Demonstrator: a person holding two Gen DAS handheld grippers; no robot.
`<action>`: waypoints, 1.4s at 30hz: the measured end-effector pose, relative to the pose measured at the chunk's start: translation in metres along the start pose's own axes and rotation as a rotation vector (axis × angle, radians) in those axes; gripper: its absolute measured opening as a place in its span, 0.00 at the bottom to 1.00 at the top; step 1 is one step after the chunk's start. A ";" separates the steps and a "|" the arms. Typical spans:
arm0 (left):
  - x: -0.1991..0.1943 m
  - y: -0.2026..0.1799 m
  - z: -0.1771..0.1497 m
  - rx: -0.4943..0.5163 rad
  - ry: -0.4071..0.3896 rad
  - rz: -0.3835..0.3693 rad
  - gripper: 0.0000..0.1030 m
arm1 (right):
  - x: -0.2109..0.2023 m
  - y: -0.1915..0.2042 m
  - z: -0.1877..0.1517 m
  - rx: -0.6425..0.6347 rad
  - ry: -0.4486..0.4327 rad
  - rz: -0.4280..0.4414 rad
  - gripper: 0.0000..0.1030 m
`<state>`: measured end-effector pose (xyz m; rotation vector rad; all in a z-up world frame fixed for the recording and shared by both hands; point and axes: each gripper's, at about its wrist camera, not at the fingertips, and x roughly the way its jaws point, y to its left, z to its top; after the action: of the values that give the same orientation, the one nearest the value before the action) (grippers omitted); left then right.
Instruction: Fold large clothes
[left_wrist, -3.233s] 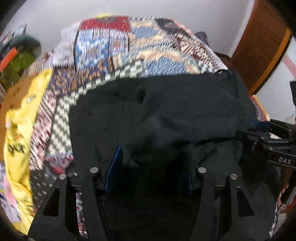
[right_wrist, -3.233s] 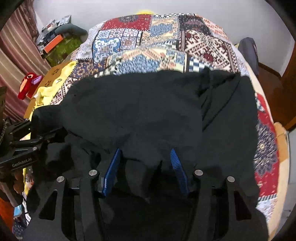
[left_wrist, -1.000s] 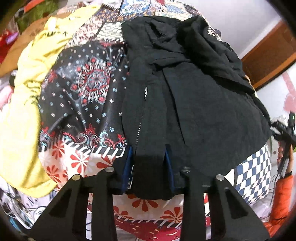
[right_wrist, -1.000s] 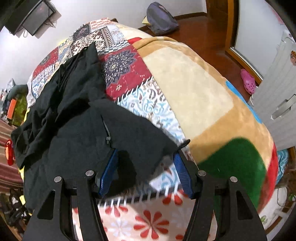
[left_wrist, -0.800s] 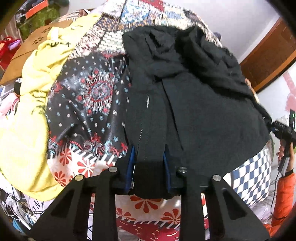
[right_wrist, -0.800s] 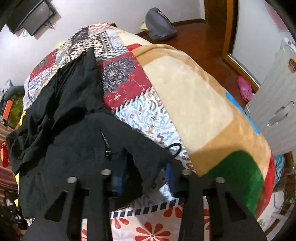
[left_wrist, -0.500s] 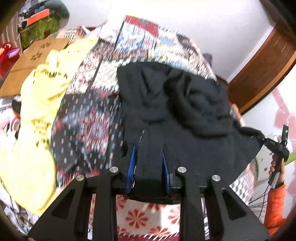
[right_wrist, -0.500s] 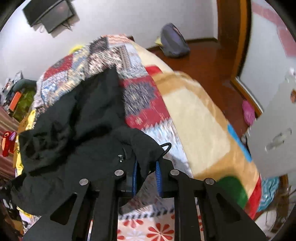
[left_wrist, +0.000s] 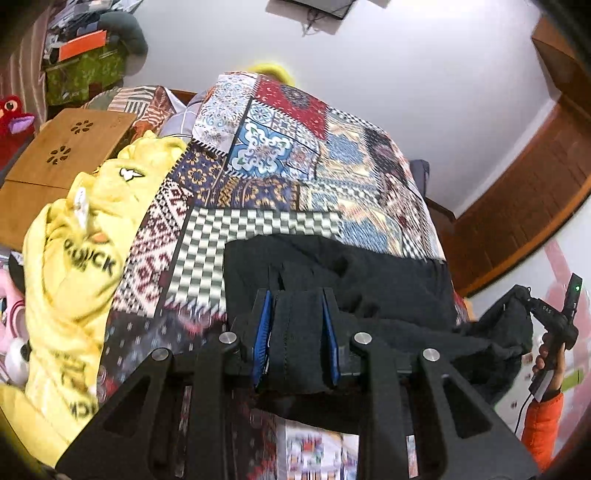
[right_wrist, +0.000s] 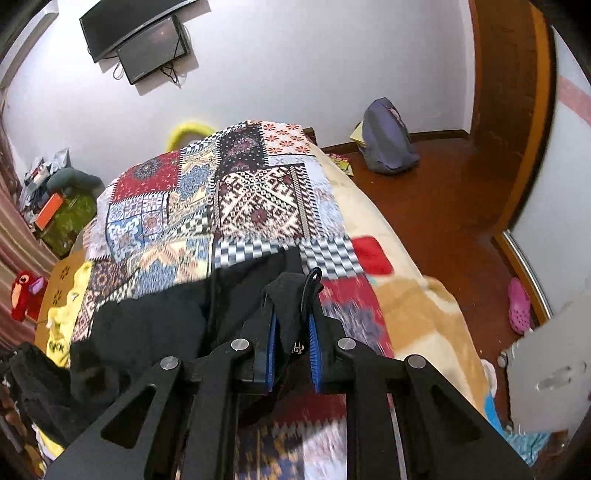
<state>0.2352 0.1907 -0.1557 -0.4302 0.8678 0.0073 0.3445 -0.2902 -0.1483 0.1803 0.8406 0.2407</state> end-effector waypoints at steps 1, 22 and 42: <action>0.010 0.004 0.006 -0.013 0.001 0.009 0.25 | 0.005 0.001 0.003 -0.001 0.004 0.000 0.13; 0.190 0.084 0.038 -0.056 0.188 0.319 0.00 | 0.192 0.018 0.018 0.053 0.311 -0.011 0.21; 0.011 -0.057 0.001 0.393 -0.057 0.222 0.32 | 0.009 0.072 0.018 -0.160 0.054 0.086 0.51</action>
<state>0.2537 0.1370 -0.1422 0.0348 0.8341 0.0524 0.3539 -0.2203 -0.1246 0.0608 0.8638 0.3934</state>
